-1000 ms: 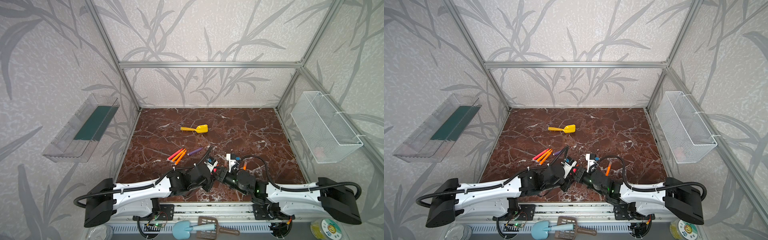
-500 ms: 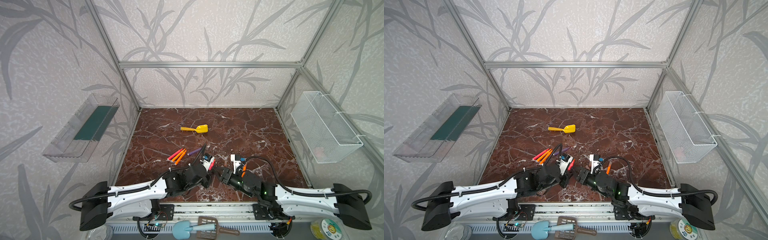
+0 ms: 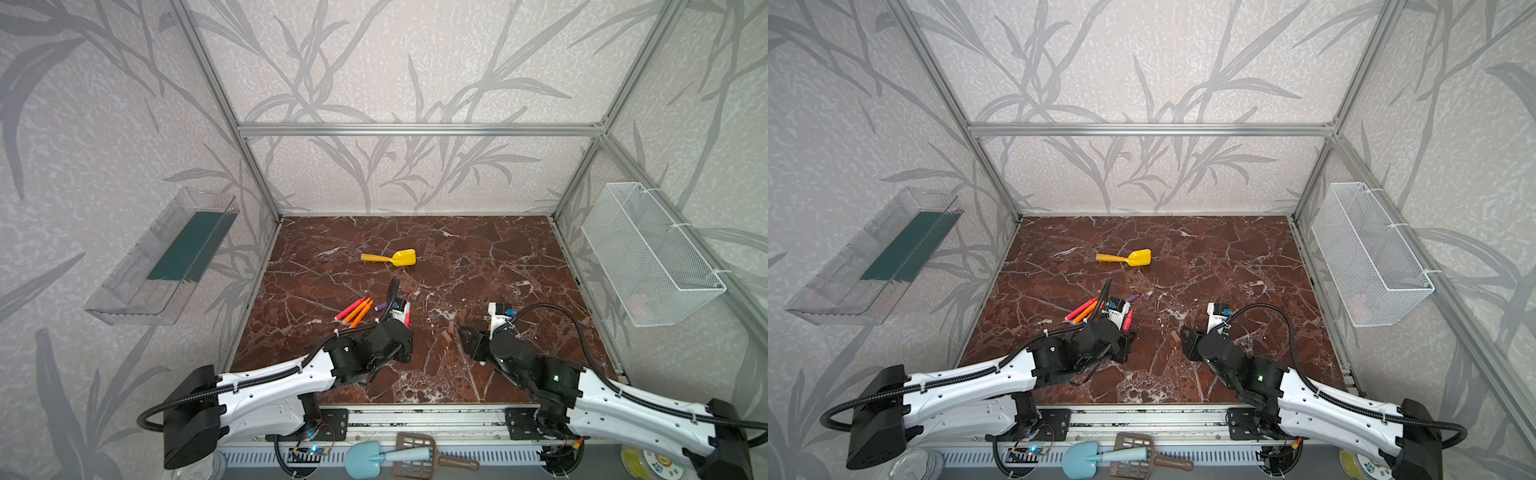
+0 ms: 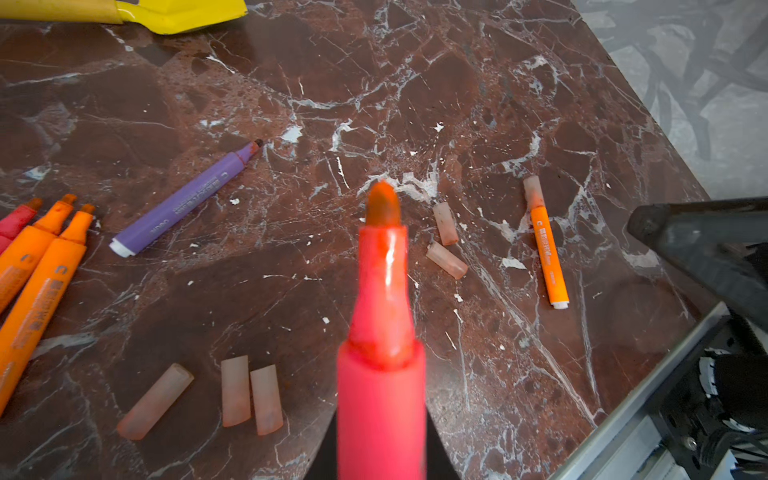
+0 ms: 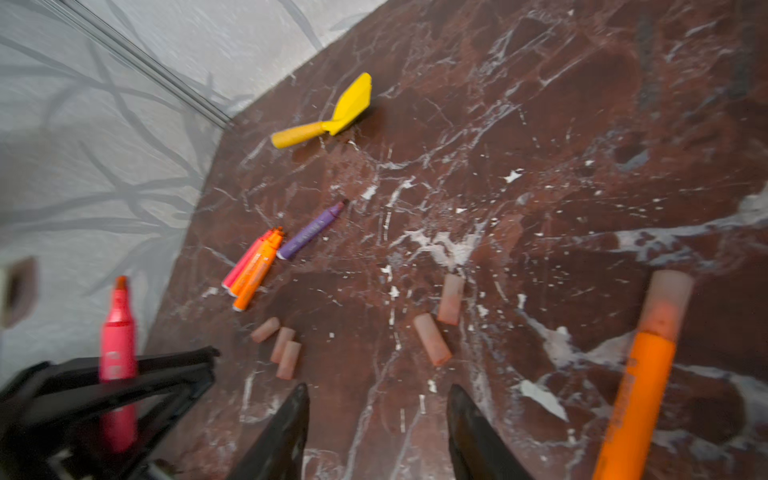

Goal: Insert the pens into the pen caps
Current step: 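Lower the right gripper over a pink cap and grasp it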

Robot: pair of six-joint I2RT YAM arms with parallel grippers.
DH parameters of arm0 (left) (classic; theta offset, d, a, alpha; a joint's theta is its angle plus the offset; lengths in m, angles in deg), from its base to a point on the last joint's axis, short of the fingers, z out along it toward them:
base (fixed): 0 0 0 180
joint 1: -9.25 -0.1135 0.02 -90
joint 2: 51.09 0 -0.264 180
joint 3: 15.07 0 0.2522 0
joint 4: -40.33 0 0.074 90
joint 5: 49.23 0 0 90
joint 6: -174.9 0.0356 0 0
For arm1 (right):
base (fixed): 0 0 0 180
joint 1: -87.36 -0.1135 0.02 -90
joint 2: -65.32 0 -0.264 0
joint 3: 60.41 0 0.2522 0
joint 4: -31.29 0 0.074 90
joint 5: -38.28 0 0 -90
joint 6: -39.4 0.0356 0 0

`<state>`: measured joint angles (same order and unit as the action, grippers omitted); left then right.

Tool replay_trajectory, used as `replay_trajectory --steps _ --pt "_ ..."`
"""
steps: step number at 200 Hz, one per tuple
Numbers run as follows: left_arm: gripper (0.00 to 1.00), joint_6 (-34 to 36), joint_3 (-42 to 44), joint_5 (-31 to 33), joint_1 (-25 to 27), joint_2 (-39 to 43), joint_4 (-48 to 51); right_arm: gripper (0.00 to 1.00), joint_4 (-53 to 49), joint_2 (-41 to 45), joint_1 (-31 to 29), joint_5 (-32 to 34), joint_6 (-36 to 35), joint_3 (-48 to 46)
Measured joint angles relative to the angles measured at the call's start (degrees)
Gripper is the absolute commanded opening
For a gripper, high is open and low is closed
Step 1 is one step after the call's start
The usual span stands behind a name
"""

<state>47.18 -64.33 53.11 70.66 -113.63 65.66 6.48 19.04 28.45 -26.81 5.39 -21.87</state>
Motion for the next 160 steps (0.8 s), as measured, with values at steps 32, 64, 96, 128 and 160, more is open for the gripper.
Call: replay_trajectory --steps 32,64,96,128,160 --pt "0.0 -1.07 -0.02 -0.15 0.0 -0.92 1.16 0.5 -1.84 -13.44 4.55 -4.35 -6.1 5.38" --pt "0.0 -1.53 -0.02 -0.15 0.0 -1.53 1.75 0.49 -2.23 -23.41 4.81 -7.89 -11.58 10.82" --pt "0.0 -1.53 -0.02 -0.15 0.0 -1.9 1.86 0.49 -1.22 -27.54 4.83 -10.51 -15.67 12.15" --pt "0.0 -1.53 -0.02 -0.15 0.0 -1.97 1.95 0.47 -0.81 -33.05 5.29 -11.23 -19.06 13.79" --pt "0.0 -1.55 0.0 -0.15 0.0 -1.92 2.01 0.42 -1.11 -39.26 5.88 -12.24 -21.33 17.38"
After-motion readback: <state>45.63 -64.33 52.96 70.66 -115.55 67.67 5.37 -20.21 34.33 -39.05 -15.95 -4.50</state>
